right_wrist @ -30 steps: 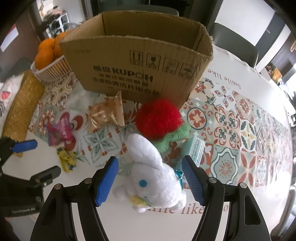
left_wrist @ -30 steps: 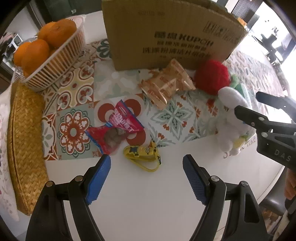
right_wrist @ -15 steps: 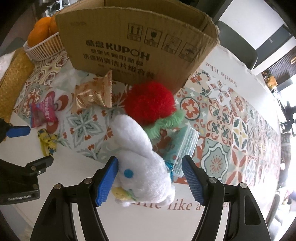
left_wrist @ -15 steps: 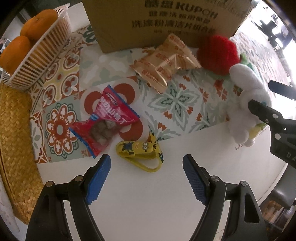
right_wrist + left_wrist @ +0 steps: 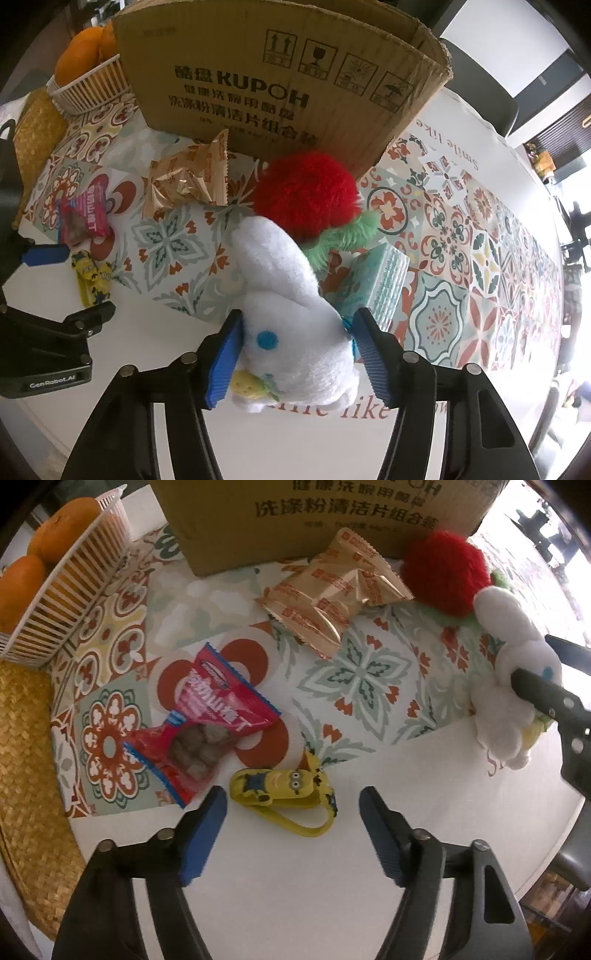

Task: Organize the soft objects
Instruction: 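Grasp the yellow Minion strap with the left gripper while the right gripper grasps the white bunny, then lift the strap with the left gripper while the right gripper carries the bunny toward the box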

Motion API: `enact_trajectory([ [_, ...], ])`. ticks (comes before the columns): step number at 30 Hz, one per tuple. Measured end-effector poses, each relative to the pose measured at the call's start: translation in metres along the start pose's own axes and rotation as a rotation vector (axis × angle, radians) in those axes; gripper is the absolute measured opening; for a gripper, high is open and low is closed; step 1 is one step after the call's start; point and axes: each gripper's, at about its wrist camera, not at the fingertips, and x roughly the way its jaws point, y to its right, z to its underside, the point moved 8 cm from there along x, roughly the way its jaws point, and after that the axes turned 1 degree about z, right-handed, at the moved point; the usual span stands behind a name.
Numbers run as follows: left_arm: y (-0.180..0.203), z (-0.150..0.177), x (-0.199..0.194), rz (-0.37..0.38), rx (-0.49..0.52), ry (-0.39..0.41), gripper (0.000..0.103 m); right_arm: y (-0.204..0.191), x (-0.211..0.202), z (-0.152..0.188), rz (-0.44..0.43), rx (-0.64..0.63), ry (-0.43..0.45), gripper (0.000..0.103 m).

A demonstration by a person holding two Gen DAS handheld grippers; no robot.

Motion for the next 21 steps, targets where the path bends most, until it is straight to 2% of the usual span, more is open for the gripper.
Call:
enact_trajectory([
  [4,-0.002,0.003,0.006,0.004,0.006,0.004,0.058,-0.002,-0.001,0.001,-0.004,0.001,0.007,0.052],
  [10,0.004,0.01,0.007,0.019,0.018,0.026,0.057,-0.003,-0.004,0.006,0.004,-0.003,0.03,0.049],
  [21,0.008,0.016,-0.019,0.048,0.016,0.103,0.052,0.003,-0.013,0.015,-0.023,0.047,0.062,0.047],
])
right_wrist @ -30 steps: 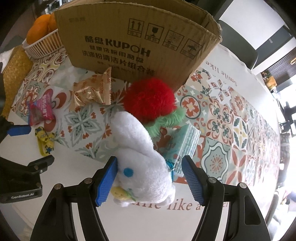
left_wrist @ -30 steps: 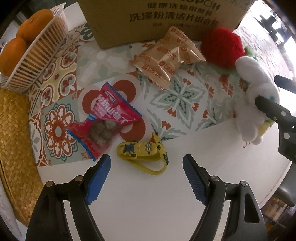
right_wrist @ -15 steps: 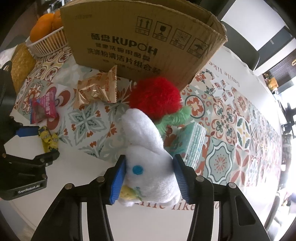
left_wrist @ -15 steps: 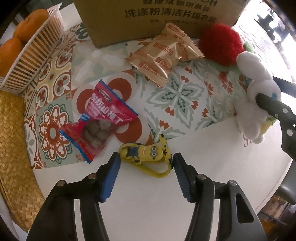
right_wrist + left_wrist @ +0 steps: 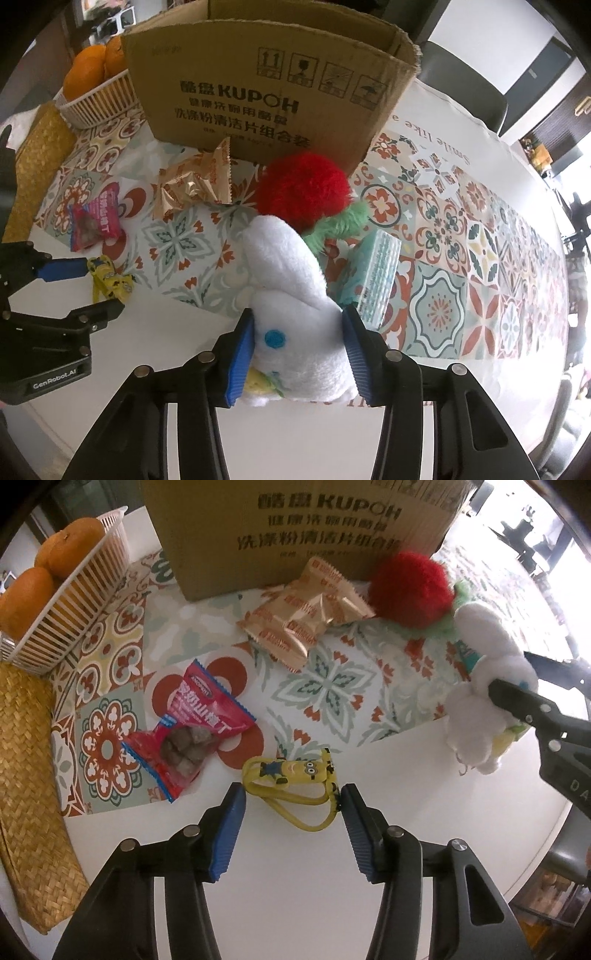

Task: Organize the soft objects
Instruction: 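Lift the strap with the left gripper while the right gripper carries the bunny toward the box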

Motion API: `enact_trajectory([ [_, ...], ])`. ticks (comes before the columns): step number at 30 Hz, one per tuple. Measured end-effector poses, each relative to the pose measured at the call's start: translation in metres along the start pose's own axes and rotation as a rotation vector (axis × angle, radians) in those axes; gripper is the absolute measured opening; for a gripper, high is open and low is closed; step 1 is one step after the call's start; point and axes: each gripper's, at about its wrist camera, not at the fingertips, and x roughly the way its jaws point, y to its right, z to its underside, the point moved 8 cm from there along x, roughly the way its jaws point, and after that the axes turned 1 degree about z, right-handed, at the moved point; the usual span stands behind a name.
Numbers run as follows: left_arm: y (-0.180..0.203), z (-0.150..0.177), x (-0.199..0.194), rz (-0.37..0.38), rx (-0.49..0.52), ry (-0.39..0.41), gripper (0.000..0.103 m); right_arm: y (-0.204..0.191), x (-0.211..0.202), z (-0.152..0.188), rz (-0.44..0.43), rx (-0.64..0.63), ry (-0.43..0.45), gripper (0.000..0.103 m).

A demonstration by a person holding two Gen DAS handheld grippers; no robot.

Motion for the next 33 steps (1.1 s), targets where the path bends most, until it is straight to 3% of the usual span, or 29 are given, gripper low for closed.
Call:
enact_trajectory([
  [18,0.008,-0.013,-0.067,0.018,0.002,0.145,0.052,0.003,-0.029,-0.004,-0.048,0.045,0.075,0.044],
  [33,0.013,-0.038,-0.122,0.009,0.013,0.291,0.052,0.009,-0.077,-0.026,-0.067,0.082,0.192,0.044],
])
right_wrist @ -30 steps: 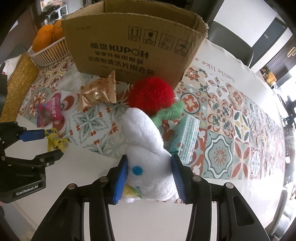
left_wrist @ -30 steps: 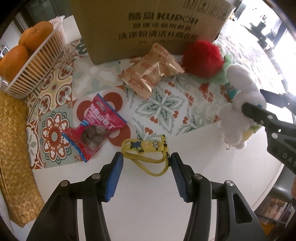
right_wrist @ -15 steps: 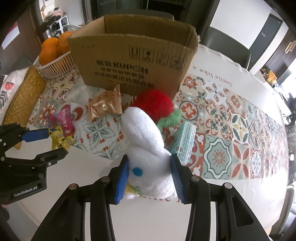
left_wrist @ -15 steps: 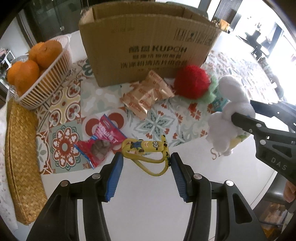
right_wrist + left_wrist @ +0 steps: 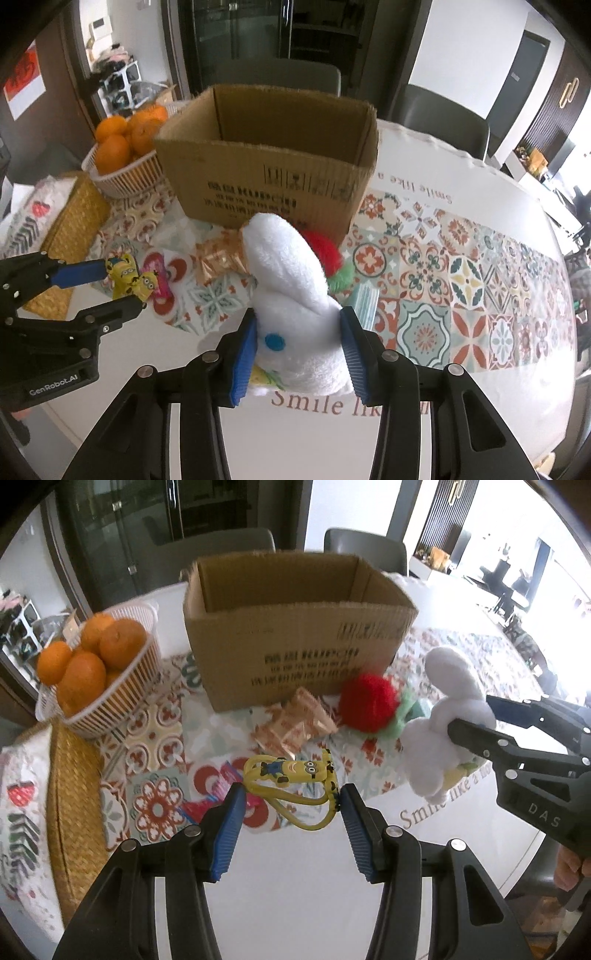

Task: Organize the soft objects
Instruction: 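Lift the strap with the left gripper while the right gripper carries the bunny toward the box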

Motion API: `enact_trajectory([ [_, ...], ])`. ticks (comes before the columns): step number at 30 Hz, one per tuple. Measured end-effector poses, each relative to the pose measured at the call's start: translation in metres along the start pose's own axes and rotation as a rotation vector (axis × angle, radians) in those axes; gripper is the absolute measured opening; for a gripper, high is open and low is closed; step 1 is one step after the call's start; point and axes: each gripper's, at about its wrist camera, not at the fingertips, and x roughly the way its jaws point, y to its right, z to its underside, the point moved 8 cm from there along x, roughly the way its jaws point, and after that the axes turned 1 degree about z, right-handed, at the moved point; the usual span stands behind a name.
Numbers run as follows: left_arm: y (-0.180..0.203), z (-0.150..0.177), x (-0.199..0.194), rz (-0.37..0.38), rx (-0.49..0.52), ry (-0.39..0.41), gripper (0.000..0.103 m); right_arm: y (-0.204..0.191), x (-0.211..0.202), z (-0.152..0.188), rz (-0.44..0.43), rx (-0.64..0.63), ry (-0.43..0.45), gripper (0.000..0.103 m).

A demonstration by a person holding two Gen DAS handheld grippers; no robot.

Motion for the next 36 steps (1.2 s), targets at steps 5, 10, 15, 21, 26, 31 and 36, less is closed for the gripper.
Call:
enact_trajectory([
  [5,-0.001,-0.016,-0.019,-0.003,0.005,0.049,0.052,0.001,-0.014,-0.012,-0.012,0.022,0.041,0.044],
  [10,0.001,-0.03,-0.034,-0.004,0.012,0.095,0.052,0.005,-0.029,-0.026,-0.026,0.052,0.083,0.044],
  [15,0.006,-0.042,-0.05,-0.006,0.029,0.137,0.052,0.007,-0.043,-0.038,-0.03,0.072,0.127,0.044],
  [21,0.009,-0.055,-0.067,0.0,0.045,0.177,0.052,0.009,-0.062,-0.05,-0.043,0.082,0.181,0.044],
  [26,0.013,-0.067,-0.083,0.003,0.057,0.217,0.052,0.013,-0.077,-0.062,-0.051,0.096,0.23,0.044],
  [31,0.013,-0.077,-0.093,0.003,0.063,0.241,0.052,0.015,-0.089,-0.074,-0.062,0.113,0.273,0.044],
  [36,0.014,-0.088,-0.1,0.002,0.067,0.262,0.052,0.016,-0.099,-0.084,-0.064,0.113,0.308,0.044],
])
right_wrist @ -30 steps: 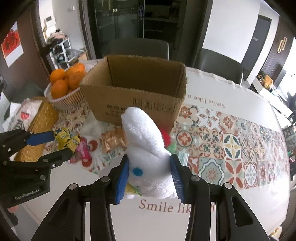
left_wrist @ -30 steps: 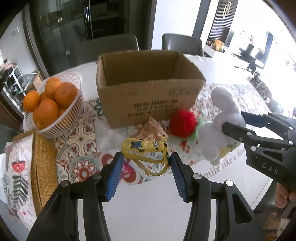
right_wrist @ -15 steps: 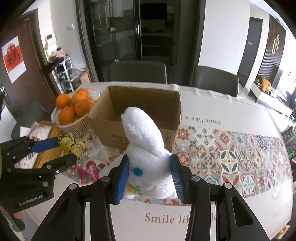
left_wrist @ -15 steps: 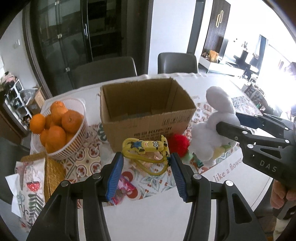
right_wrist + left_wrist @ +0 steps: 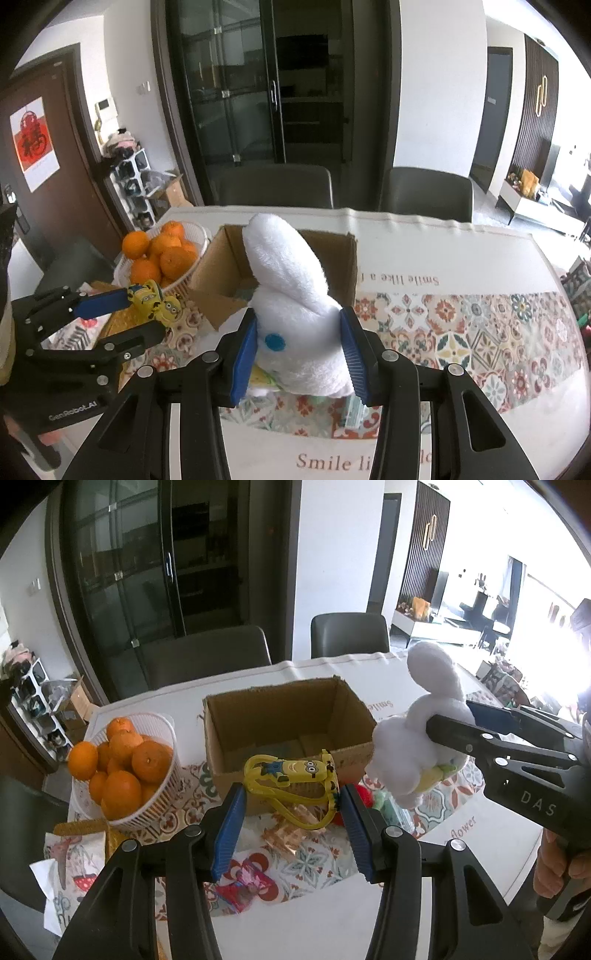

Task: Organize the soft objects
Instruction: 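Lift the strap with the left gripper while the right gripper carries the bunny toward the box, then release the strap and bunny into the box with both grippers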

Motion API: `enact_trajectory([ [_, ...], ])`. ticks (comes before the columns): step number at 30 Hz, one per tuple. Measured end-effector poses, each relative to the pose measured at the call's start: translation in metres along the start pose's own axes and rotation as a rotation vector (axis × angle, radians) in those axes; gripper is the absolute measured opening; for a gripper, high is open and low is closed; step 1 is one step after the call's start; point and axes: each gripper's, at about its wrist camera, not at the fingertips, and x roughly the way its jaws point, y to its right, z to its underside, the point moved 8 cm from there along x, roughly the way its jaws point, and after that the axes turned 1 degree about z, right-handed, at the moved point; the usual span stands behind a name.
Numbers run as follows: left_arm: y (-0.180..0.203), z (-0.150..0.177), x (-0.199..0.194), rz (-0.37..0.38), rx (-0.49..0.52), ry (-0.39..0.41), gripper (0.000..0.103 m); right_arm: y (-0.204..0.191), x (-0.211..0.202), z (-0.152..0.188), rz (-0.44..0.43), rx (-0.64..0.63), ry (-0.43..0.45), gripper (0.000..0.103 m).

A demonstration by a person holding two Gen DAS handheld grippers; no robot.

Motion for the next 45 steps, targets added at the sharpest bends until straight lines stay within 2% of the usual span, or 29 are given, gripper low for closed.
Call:
enact_trajectory([
  [11,-0.01,-0.027,-0.003,0.002,-0.003,0.035,0.052,-0.005,-0.003,-0.03,-0.029,0.018,0.052,0.044],
  [20,-0.018,-0.049,0.009,0.005,-0.016,0.04,0.052,-0.007,0.014,-0.055,-0.06,0.032,0.068,0.044],
  [32,-0.028,-0.072,0.05,-0.004,-0.004,0.019,0.052,-0.001,0.06,-0.072,-0.085,0.036,0.029,0.044],
  [45,-0.039,-0.072,0.107,0.023,-0.003,-0.036,0.052,0.006,0.12,-0.075,-0.111,0.056,-0.025,0.045],
])
